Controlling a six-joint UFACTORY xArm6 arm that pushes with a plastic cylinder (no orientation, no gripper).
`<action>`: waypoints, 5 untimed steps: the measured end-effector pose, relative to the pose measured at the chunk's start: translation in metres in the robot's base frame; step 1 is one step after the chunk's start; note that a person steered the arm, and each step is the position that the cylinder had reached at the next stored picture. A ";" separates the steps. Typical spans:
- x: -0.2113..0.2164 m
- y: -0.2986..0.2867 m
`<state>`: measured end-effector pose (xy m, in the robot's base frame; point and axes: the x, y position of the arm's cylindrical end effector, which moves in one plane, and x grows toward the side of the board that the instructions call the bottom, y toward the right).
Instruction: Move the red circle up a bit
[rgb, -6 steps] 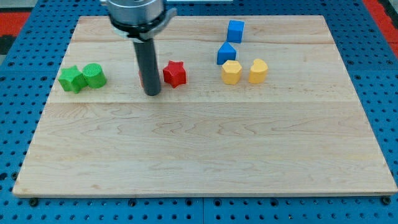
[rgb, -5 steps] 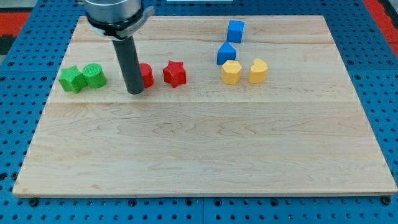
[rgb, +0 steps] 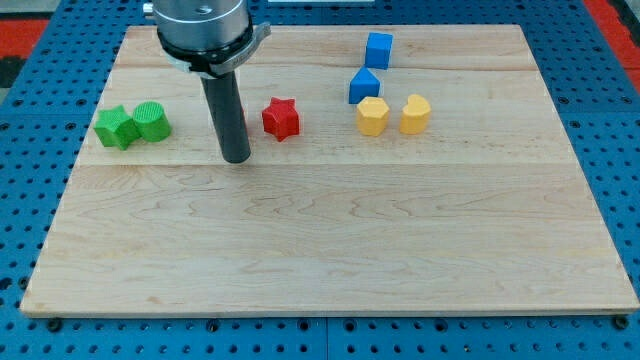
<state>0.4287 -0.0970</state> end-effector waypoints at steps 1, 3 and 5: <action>-0.014 0.001; -0.018 -0.001; -0.003 -0.024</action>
